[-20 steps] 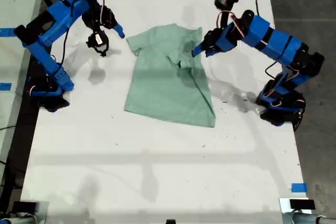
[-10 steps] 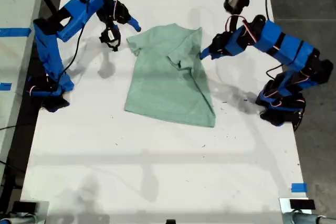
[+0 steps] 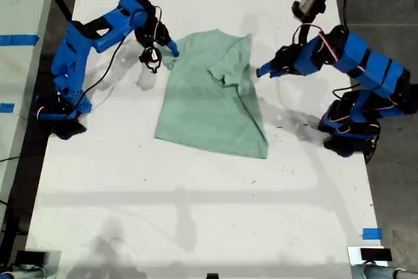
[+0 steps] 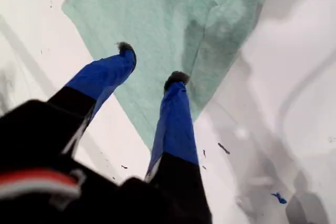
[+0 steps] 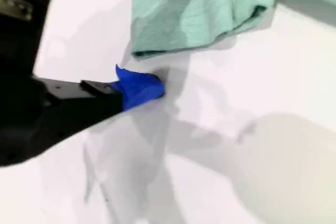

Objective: Fold tshirt

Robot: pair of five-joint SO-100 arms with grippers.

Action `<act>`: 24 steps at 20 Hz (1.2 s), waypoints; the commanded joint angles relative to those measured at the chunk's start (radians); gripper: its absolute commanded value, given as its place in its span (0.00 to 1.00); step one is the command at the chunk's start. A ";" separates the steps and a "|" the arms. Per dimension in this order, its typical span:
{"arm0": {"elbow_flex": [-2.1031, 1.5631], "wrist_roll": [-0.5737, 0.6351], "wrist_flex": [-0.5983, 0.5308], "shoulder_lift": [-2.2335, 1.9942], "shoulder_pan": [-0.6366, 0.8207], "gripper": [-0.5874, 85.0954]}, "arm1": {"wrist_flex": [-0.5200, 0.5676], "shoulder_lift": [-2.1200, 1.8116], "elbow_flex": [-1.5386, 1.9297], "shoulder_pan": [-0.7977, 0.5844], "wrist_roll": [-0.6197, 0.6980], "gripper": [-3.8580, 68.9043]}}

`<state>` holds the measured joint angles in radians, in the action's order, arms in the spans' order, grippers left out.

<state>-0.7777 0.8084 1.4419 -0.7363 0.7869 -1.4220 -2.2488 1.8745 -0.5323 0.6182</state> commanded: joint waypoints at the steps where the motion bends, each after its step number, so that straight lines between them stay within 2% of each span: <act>1: 0.054 0.005 -0.026 0.011 0.034 0.16 | -0.002 -0.092 0.035 0.015 -0.025 0.24; 3: 0.054 0.008 -0.032 0.018 0.034 0.02 | 0.009 -0.135 0.081 0.015 -0.032 0.24; 4: 0.054 0.006 -0.032 0.021 0.032 0.01 | 0.014 -0.147 0.097 0.014 -0.034 0.24; 10: 0.054 0.002 -0.037 0.006 0.000 0.01 | 0.038 -0.155 0.127 0.003 -0.029 0.24; 17: 0.035 -0.015 0.043 -0.275 -0.057 0.01 | 0.041 -0.155 0.140 -0.003 -0.025 0.23; 20: 0.051 -0.012 -0.011 -0.360 -0.152 0.01 | 0.046 -0.155 0.149 -0.009 -0.021 0.23; 24: 0.054 -0.009 -0.140 -0.350 -0.264 0.01 | 0.048 -0.155 0.152 -0.006 -0.023 0.23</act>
<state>-0.7501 0.8099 1.3652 -1.0247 0.5783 -1.4097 -2.3731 2.0325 -0.5323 0.5906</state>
